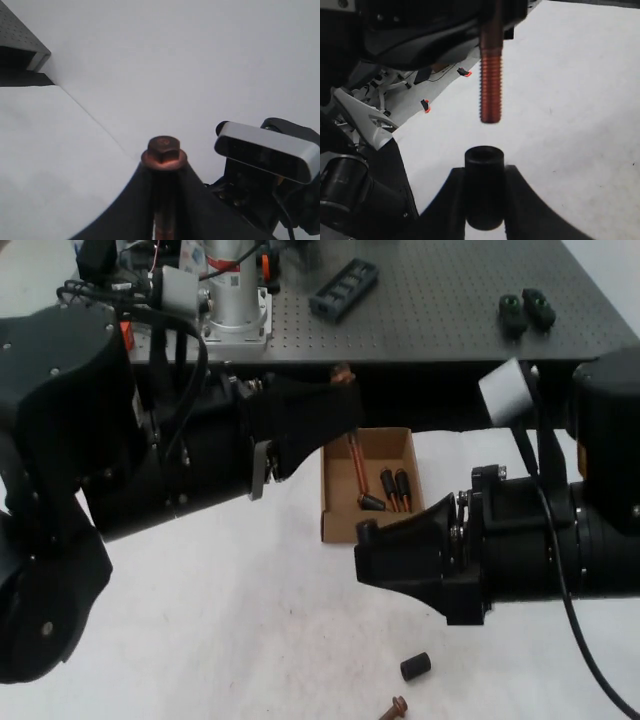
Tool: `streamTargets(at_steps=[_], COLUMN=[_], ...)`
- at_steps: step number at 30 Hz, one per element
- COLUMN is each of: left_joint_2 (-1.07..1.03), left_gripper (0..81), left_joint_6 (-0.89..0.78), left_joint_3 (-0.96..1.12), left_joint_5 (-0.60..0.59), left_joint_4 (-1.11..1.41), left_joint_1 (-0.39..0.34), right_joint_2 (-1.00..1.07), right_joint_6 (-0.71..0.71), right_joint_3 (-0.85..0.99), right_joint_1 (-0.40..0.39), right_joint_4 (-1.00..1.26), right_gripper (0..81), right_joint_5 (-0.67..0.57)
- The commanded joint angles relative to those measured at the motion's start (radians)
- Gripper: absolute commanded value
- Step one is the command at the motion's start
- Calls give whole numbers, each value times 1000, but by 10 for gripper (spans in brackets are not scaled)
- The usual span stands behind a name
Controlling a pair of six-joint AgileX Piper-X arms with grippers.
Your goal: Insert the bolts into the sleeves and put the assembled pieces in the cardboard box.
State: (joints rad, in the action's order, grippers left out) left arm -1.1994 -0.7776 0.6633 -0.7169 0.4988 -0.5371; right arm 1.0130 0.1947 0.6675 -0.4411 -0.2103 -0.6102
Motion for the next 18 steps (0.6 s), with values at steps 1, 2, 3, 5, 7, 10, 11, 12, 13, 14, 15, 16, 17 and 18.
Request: streamTargets(at_steps=[1, 2, 3, 5, 7, 10, 11, 12, 13, 14, 15, 16, 17, 18], left_joint_2=[0, 0, 0, 0, 0, 0, 0, 0, 0, 0, 0, 0, 0, 0], left_gripper=[7, 7, 7, 7, 7, 7, 7, 7, 7, 7, 7, 7, 7, 7], left_joint_6=[-11, -9, -7, -5, -4, 4, 4, 4, 4, 4, 9, 8, 8, 18], left_joint_3=[6, 6, 6, 6, 6, 6, 6, 6, 6, 6, 6, 6, 6, 6], left_joint_5=[-13, -13, -13, -13, -23, -54, -60, -64, -68, -81, -87, -97, -110, -129], left_joint_4=[27, 27, 27, 27, 27, 27, 24, 19, 19, 19, 14, 10, 5, -7], left_joint_1=[2, 2, 2, 2, 2, 2, 2, 2, 2, 2, 2, 2, 2, 2], right_joint_2=[-4, -4, -4, -4, -4, -4, -4, -4, -4, -4, -4, -4, -4, -4], right_joint_6=[30, 30, 30, 30, 30, 30, 30, 30, 30, 30, 30, 30, 30, 30], right_joint_3=[-2, -2, -2, -2, -2, -2, -2, -2, -2, -2, -2, -2, -2, -2], right_joint_1=[-4, -4, -4, -4, -4, -4, -4, -4, -4, -4, -4, -4, -4, -4], right_joint_4=[85, 89, 90, 90, 94, 119, 129, 140, 151, 160, 165, 171, 173, 173], right_gripper=[21, 21, 21, 21, 21, 21, 21, 21, 21, 21, 21, 21, 21, 21], right_joint_5=[32, 33, 32, 32, 32, 32, 32, 32, 32, 32, 32, 32, 32, 32])
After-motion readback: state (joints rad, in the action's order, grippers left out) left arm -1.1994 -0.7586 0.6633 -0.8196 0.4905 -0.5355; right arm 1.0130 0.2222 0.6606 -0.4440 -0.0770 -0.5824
